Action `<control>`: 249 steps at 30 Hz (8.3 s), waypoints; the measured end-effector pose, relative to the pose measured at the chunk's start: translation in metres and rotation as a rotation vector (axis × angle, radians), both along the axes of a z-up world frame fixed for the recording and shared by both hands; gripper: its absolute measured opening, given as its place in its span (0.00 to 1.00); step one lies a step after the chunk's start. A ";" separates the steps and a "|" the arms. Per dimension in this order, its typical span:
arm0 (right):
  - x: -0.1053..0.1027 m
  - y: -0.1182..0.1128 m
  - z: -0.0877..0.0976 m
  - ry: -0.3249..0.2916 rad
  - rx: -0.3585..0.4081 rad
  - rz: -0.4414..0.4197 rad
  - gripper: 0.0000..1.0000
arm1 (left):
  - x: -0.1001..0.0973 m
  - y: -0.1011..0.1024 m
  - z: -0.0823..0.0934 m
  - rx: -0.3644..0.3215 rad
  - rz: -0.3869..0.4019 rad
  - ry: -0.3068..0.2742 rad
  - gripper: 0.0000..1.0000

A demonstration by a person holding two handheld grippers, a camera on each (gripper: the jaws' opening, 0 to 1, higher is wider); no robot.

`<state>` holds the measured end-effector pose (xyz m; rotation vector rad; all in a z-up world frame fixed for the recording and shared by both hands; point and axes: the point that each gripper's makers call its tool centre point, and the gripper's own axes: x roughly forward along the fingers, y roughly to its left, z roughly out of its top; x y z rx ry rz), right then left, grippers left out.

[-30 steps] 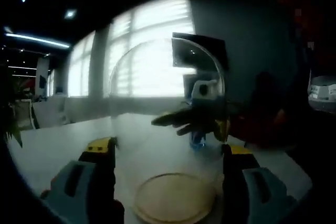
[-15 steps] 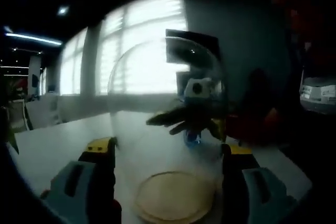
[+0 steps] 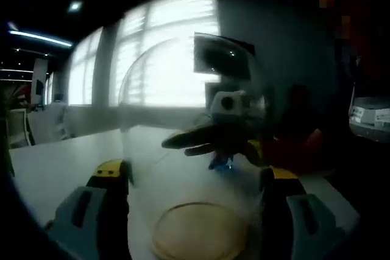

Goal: Open the cover put in the Mizone put the cover back on

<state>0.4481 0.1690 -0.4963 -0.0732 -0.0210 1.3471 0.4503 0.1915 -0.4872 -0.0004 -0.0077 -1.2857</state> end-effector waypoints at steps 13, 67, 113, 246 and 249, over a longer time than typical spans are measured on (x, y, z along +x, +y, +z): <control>-0.001 0.004 0.003 0.006 0.045 0.020 0.87 | 0.000 -0.005 0.004 -0.042 -0.013 -0.003 0.85; -0.010 0.013 0.014 0.011 0.031 0.107 0.90 | -0.011 -0.015 0.011 0.039 -0.087 -0.007 0.86; -0.034 0.016 0.012 0.029 0.012 0.126 0.90 | -0.033 -0.011 0.008 -0.012 -0.064 0.011 0.86; -0.175 0.008 -0.005 0.072 0.008 0.179 0.90 | -0.174 -0.019 -0.009 0.054 -0.002 0.033 0.86; -0.178 0.008 -0.006 0.073 0.022 0.172 0.90 | -0.174 -0.019 -0.008 0.054 0.001 0.038 0.86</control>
